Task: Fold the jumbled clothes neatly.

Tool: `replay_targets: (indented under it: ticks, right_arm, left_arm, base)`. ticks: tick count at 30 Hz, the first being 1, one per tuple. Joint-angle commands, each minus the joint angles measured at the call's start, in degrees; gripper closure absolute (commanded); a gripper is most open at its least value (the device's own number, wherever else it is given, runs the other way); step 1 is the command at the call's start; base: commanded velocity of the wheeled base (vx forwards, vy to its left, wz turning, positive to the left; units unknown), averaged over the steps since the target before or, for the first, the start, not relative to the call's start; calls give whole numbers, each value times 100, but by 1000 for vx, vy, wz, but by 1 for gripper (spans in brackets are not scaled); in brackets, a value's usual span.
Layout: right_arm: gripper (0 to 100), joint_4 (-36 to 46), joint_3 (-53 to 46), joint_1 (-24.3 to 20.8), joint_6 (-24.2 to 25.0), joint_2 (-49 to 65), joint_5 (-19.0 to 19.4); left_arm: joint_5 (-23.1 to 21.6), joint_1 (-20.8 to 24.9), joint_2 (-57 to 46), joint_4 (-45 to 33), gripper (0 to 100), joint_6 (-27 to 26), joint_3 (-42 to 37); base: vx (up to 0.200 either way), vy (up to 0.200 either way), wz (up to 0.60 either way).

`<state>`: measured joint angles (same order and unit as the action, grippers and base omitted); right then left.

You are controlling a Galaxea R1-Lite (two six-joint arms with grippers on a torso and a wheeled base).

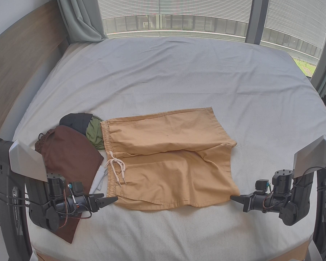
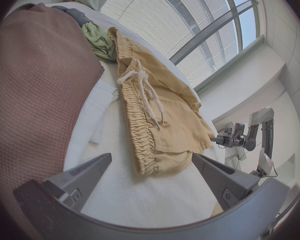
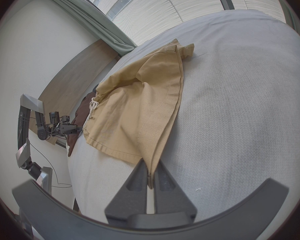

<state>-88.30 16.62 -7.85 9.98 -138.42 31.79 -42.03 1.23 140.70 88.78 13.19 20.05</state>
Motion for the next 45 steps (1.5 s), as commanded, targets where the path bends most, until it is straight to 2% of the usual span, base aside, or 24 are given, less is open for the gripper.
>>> replay_targets:
  ticks: [1,17,18,32,39,45]
  right_arm:
    - [100,-3,8,3,4,-9,2]
    - [100,-3,8,29,4,-9,2]
    - [100,-3,8,38,4,-9,2]
    - [100,5,-185,29,-23,70,11]
    - [100,5,-457,240,-550,79,20]
    - [100,14,-800,284,-664,316,20]
  left_arm:
    - [99,176,106,7,0,272,104]
    - [257,457,124,7,0,606,289]
    - [319,466,150,7,100,615,297]
    - [362,369,159,16,100,571,324]
    - [345,264,-78,7,100,492,-19]
    - [292,211,-149,16,100,448,-248]
  base:
    - [0,0,0]
    - [0,0,0]
    - [0,0,0]
    - [0,0,0]
    - [0,0,0]
    - [0,0,0]
